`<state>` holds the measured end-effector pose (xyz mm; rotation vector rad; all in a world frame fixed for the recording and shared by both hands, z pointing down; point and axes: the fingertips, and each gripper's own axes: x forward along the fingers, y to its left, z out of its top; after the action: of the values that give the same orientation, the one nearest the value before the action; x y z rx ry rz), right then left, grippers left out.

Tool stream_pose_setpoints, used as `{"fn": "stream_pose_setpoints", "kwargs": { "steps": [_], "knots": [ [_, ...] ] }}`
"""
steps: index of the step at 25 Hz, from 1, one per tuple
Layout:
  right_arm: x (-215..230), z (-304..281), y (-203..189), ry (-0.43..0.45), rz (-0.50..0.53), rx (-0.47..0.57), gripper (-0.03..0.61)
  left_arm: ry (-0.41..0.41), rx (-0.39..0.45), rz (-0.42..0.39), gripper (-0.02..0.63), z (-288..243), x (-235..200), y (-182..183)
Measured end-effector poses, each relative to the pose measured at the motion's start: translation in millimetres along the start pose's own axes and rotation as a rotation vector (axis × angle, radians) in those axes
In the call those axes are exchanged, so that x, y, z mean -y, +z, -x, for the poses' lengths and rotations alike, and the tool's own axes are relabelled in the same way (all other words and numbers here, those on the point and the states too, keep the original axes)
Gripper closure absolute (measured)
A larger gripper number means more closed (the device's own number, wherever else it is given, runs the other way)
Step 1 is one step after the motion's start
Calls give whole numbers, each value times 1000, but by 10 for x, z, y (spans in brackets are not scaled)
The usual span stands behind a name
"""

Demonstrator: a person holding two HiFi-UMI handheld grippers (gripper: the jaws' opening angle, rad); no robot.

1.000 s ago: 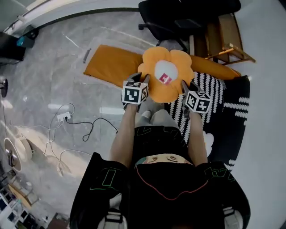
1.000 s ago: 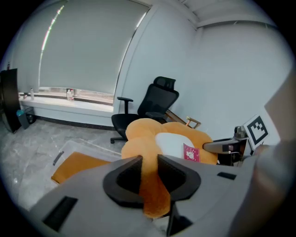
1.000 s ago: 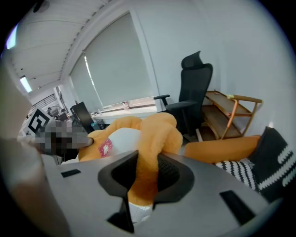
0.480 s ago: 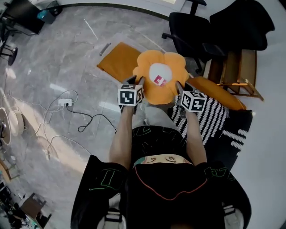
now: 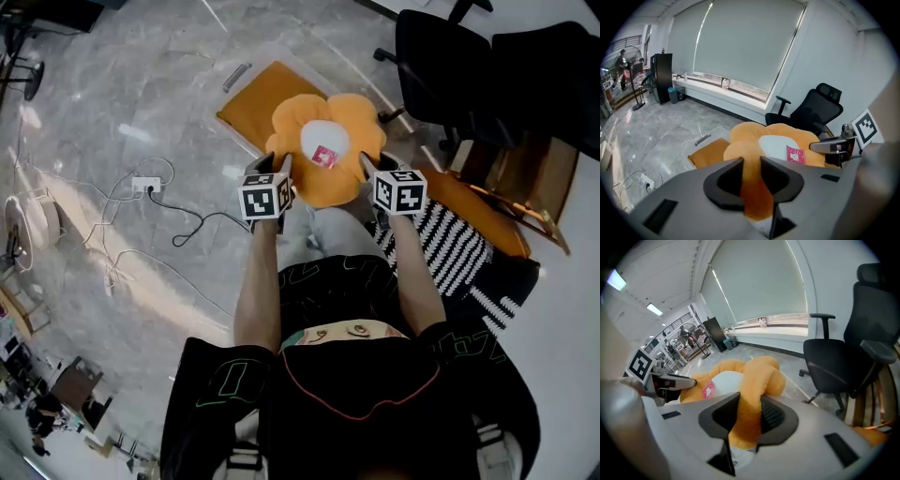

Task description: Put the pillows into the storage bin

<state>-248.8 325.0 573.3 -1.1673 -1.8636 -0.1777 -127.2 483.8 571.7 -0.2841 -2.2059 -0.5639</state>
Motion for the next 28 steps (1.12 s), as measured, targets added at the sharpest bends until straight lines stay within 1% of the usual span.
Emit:
{"fn": "stream_pose_setpoints", "kwargs": {
  "steps": [2, 4, 7, 9, 11, 12, 14, 15, 16, 18, 20, 23, 25, 28],
  "knots": [
    [28, -242, 81, 31, 12, -28, 471, 34, -17, 24, 508, -128, -134, 16],
    [17, -449, 70, 62, 6, -60, 471, 65, -53, 40, 506, -214, -269, -25],
    [60, -717, 86, 92, -19, -86, 465, 90, -97, 37, 496, -365, -412, -23],
    [123, -901, 116, 113, -37, -86, 460, 105, -104, 37, 491, -516, -492, -9],
    [174, -1085, 111, 133, -62, -87, 446, 138, -103, 26, 480, -654, -608, 4],
    [195, -1156, 104, 131, -67, -98, 426, 164, -105, 11, 457, -695, -675, 30],
    [232, -1225, 95, 101, -54, -140, 351, 211, -119, 1, 402, -715, -798, 107],
    [242, -1231, 88, 81, -41, -162, 337, 221, -125, 19, 400, -705, -843, 142],
    [243, -1228, 78, 64, -32, -178, 336, 221, -125, 48, 400, -695, -876, 172],
    [225, -1234, 44, 48, -35, -199, 337, 203, -117, 100, 402, -698, -916, 228],
    [182, -1270, -8, 47, -63, -214, 337, 173, -116, 104, 409, -732, -927, 282],
    [51, -1316, -28, 41, -118, -209, 337, 106, -122, 67, 436, -770, -924, 355],
    [-52, -1295, 25, 25, -162, -174, 339, 49, -124, 26, 471, -782, -901, 425],
    [-146, -1209, 161, -38, -230, -99, 354, -69, -126, -58, 523, -848, -792, 612]
  ]
}}
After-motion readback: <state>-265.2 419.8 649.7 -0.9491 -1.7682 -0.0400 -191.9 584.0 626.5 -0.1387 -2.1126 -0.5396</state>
